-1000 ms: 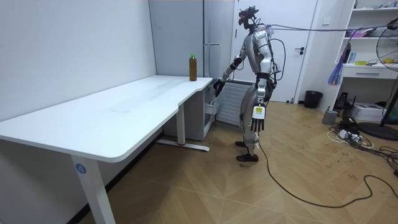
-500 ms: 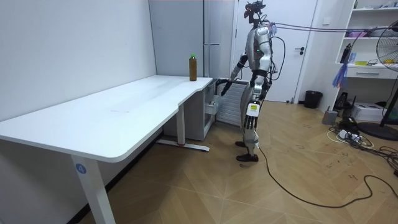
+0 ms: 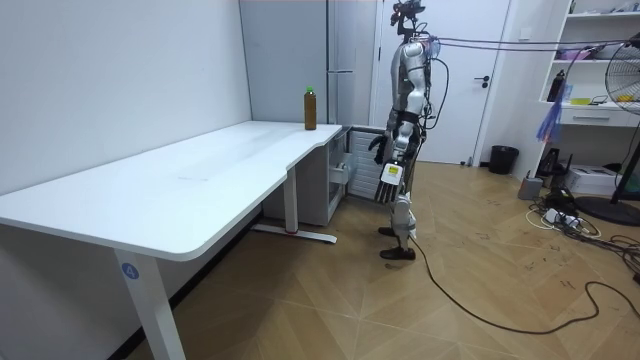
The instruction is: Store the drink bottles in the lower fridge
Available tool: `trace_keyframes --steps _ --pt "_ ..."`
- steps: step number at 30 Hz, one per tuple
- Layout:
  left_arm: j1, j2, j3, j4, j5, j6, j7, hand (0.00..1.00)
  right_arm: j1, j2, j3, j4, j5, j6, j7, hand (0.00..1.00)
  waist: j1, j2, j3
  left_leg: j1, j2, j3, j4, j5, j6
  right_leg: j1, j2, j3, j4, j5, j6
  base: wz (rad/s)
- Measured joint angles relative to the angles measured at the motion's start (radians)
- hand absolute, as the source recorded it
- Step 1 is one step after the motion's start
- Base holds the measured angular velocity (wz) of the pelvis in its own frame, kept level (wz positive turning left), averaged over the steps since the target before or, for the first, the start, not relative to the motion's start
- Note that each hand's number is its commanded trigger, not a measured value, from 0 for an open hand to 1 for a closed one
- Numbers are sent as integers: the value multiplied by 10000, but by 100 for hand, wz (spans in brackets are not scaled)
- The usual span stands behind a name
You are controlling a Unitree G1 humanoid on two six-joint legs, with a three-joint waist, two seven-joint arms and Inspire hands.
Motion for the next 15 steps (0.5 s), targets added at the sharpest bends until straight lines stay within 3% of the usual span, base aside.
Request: trace_keyframes --steps 5,15 --pt "52 -71 192 4 8 -94 122 0 223 -1 171 -4 -2345 -2 95 0 -37 -28 13 460 5 -12 -271 -19 -24 423 52 61 -164 1 6 0" --pt "146 -309 416 20 11 -87 181 0 390 117 240 169 -5412 38 -272 0 -40 -129 17 835 2 34 -377 -29 -33 709 75 183 -184 -24 42 -1"
